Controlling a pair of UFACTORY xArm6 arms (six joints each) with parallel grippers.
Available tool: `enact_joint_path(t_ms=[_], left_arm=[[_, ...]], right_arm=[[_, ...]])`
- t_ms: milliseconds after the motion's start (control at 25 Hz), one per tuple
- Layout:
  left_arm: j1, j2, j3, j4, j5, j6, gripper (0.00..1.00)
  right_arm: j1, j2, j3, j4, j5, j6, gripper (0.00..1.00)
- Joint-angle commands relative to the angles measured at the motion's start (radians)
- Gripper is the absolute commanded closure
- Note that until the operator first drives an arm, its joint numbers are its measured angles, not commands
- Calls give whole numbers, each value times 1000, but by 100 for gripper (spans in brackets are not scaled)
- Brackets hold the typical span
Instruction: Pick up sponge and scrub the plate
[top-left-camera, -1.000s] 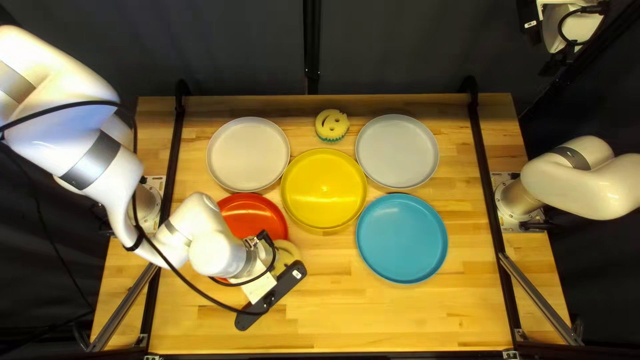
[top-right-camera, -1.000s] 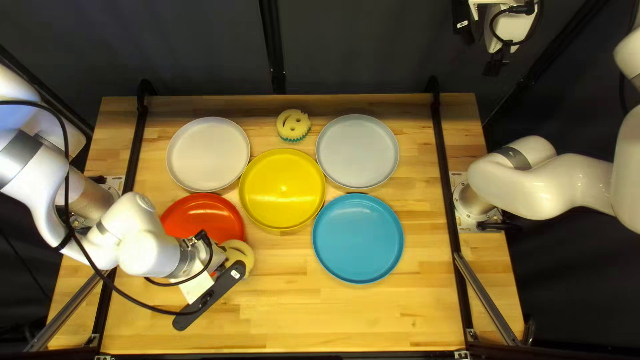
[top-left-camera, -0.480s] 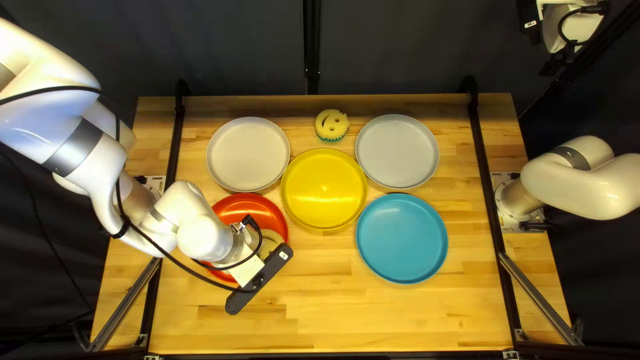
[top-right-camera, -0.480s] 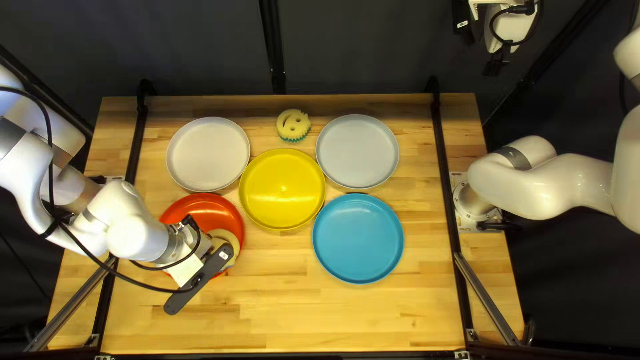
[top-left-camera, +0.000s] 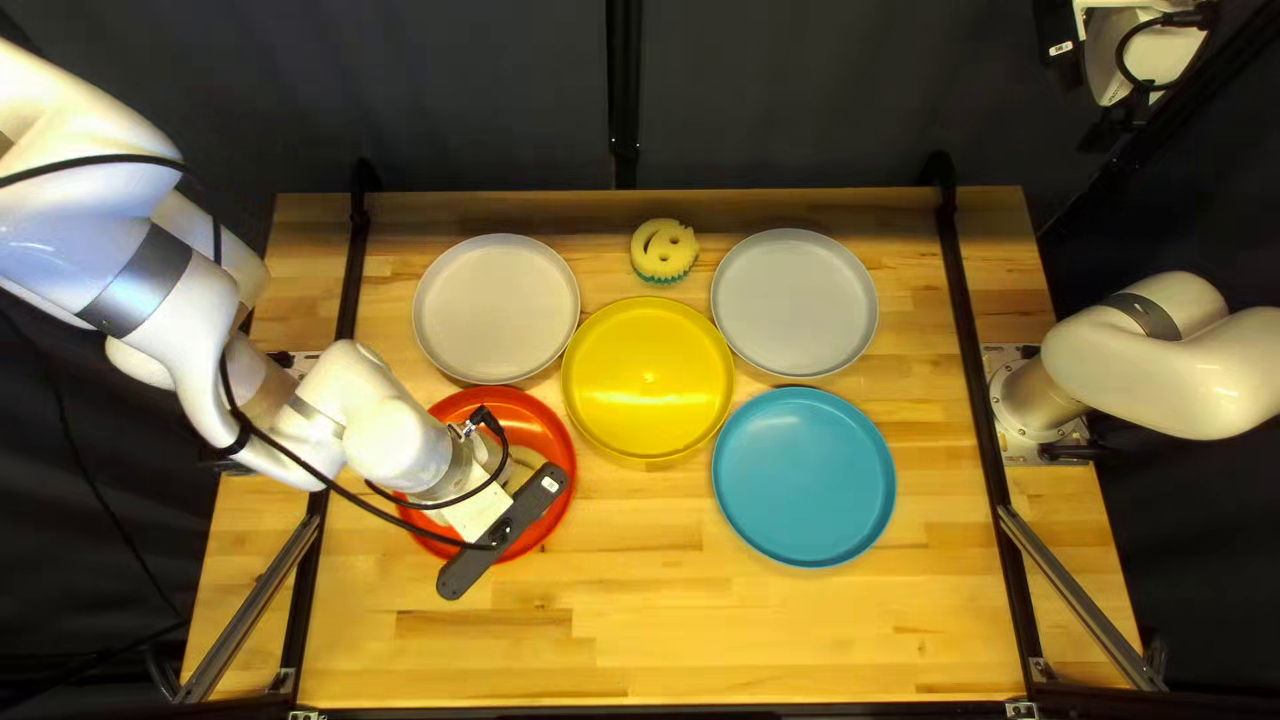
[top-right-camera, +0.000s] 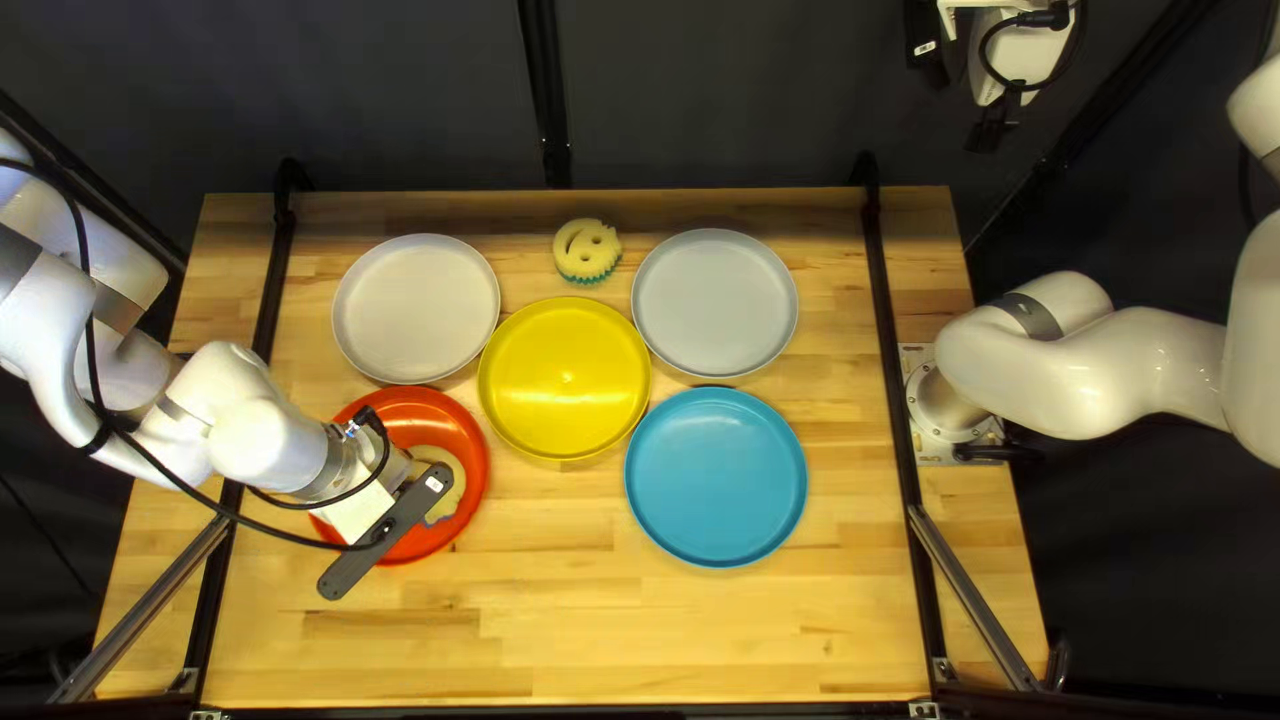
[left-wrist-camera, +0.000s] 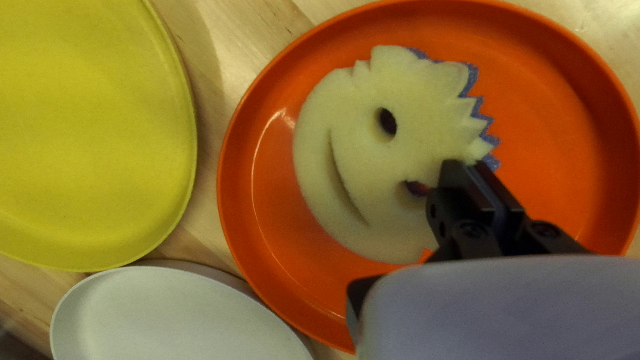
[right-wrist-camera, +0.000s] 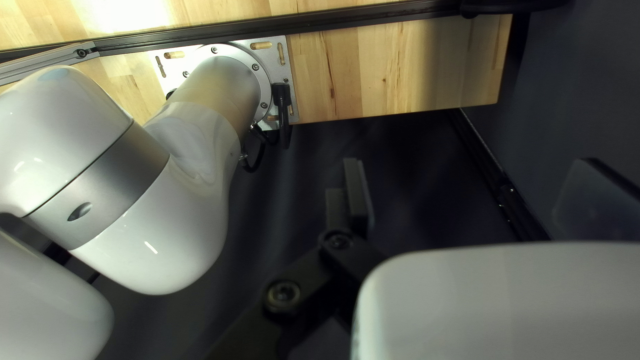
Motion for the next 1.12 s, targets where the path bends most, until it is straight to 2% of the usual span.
enact_joint_path(t_ms=[40, 320, 480, 720, 1120], left_arm=[[82, -44, 35, -63, -2, 136, 100], [188, -147, 109, -141, 32, 295, 100], [201, -149, 130, -183, 16, 346, 100], [121, -116, 119, -249, -15, 344, 100], [-72, -11, 50, -349, -61, 286, 100]], right_arm=[[0, 0, 0, 0, 0, 0, 0], [0, 0, 0, 0, 0, 0, 0], [0, 0, 0, 0, 0, 0, 0], [0, 0, 0, 0, 0, 0, 0], [0, 0, 0, 0, 0, 0, 0]])
